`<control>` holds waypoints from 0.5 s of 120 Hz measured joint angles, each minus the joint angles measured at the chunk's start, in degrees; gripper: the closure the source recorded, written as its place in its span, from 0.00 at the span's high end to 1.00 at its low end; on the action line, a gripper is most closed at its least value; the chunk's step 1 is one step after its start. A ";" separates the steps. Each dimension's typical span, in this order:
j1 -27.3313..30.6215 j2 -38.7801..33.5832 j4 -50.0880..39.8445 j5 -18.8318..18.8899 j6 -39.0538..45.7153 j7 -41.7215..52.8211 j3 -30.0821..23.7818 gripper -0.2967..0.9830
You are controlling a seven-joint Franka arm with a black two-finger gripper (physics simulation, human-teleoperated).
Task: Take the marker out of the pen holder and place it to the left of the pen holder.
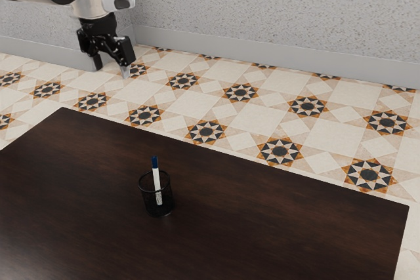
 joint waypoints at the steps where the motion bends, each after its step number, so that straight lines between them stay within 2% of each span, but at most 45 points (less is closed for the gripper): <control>1: -0.10 0.00 0.00 0.00 0.01 0.05 0.00 0.77; 28: -2.06 0.91 -0.03 -0.10 0.02 1.20 -0.04 0.77; 60: -0.88 10.69 2.72 -4.09 -3.43 2.03 -0.35 0.77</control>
